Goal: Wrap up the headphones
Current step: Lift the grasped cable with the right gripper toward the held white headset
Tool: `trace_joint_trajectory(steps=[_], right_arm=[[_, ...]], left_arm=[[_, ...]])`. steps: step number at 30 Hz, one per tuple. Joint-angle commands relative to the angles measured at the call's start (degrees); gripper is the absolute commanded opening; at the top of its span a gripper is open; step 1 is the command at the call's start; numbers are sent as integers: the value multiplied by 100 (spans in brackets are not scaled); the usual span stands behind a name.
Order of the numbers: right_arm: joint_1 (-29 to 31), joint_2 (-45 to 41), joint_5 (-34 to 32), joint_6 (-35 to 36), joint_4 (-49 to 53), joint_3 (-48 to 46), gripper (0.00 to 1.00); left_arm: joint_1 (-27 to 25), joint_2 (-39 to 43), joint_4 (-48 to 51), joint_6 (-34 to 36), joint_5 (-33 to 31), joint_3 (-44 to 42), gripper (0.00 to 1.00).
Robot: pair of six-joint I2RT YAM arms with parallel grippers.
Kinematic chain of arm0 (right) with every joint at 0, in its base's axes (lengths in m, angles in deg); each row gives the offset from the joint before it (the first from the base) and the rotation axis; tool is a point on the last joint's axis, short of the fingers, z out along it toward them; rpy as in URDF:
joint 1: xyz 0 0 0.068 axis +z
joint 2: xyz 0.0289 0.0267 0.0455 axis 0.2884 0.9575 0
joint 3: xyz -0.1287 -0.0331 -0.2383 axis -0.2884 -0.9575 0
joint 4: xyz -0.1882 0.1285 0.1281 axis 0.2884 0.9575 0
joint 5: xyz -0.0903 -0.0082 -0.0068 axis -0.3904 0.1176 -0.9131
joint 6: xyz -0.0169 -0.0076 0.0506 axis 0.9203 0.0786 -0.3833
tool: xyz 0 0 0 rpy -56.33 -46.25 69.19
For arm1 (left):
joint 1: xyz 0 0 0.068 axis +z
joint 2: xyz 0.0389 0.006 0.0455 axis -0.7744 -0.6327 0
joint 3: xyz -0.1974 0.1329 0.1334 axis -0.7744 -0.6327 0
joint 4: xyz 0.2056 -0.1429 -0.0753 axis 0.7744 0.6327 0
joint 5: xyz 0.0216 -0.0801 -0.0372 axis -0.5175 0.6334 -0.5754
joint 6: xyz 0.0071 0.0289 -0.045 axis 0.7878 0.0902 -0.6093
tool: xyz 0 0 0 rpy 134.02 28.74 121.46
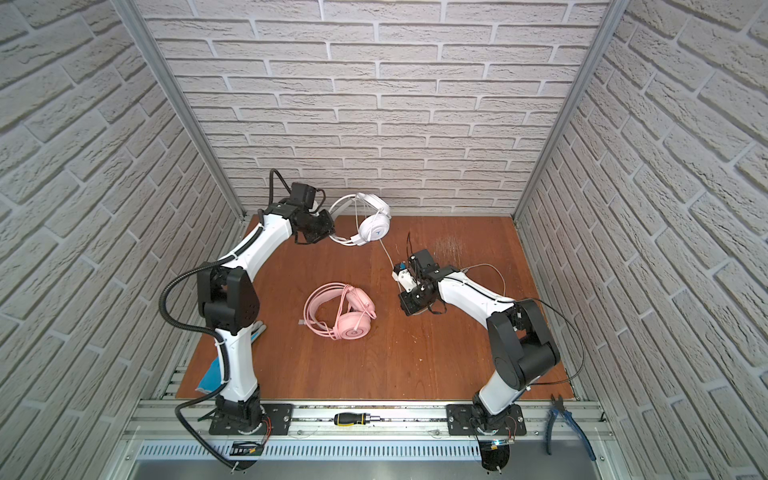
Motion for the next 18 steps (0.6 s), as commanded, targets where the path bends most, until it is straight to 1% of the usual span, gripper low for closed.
trace_joint_trajectory(steps=[1,5,10,14,18], right_arm=[[220,-173,-141,478,480,304,5],[455,-223,-122,838,930,795,5],[654,-216,-101,1287,1380,1388,5],[699,13,-43,1646,1980,2093,5],[743,278,-81,1829,2484,2833,5]], left_arm=[[17,46,-379,-162,-83,-75,0],[-33,18,-312,-88,-209,-49,0],[-139,-101,195,232,-530,255,0],[-233,-161,400,369,-681,328,0],[-346,-173,530,472,-949,322,0]])
